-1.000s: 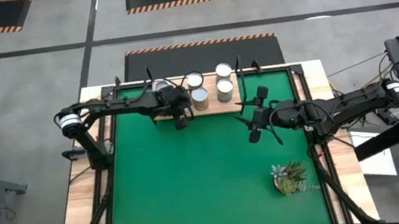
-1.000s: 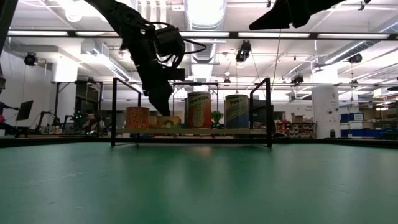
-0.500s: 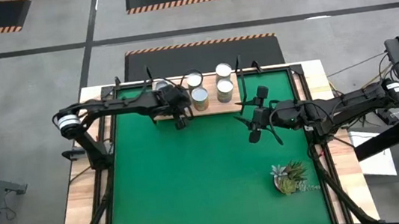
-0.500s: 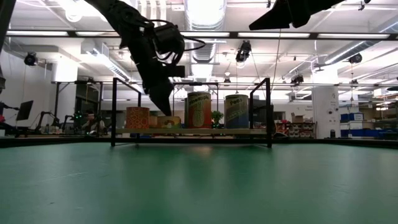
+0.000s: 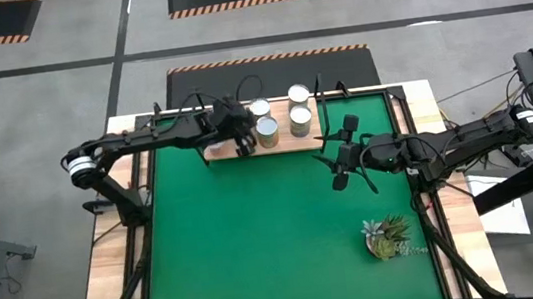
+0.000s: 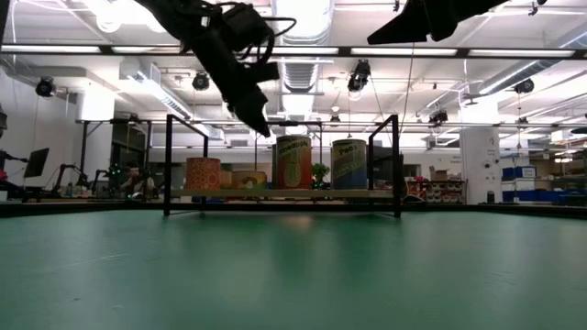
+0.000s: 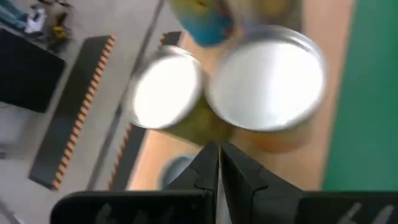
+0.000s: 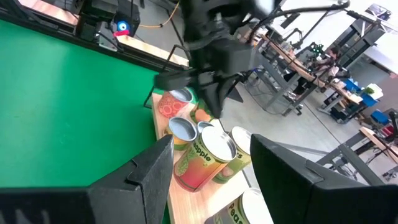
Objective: Pick and place cans onto a shelf
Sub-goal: Adjust the canned goods on the shelf
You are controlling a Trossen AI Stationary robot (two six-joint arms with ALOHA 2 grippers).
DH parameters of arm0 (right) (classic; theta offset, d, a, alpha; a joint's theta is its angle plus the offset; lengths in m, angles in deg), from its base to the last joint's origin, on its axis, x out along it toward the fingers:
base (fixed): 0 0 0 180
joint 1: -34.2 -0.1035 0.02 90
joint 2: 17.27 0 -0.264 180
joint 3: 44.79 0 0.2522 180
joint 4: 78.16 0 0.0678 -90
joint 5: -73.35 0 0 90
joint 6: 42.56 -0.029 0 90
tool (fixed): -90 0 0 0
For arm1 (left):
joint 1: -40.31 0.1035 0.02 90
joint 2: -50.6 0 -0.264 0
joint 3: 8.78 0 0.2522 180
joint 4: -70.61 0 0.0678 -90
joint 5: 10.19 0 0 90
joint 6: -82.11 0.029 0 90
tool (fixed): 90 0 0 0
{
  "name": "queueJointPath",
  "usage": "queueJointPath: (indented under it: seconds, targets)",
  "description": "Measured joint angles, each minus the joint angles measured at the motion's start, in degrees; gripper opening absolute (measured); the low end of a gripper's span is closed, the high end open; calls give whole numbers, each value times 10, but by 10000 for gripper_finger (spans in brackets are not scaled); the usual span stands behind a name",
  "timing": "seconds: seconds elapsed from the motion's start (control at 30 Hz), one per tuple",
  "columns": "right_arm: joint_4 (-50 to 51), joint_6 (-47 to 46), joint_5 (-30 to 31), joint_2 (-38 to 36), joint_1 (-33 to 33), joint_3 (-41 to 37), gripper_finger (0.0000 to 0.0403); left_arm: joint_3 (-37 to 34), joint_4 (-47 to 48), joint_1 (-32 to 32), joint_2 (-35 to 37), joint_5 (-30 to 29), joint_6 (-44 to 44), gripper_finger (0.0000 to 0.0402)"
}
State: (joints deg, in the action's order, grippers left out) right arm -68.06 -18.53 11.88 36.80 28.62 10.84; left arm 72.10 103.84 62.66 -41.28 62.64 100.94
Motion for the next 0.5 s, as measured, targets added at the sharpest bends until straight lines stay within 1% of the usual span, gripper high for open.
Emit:
queueJointPath:
  seconds: [0.1,0.23,0.3,0.5]
  targets:
    - [0,0,0,0,0,0,199,34,13,20,-8,-3,15,0]
    - [6,0,0,0,0,0,199,69,60,43,-24,-1,18,0]
    - [5,0,1,-1,0,0,199,78,79,50,-32,0,18,0]
    - [6,1,1,-1,0,0,199,79,65,59,-61,1,25,0]
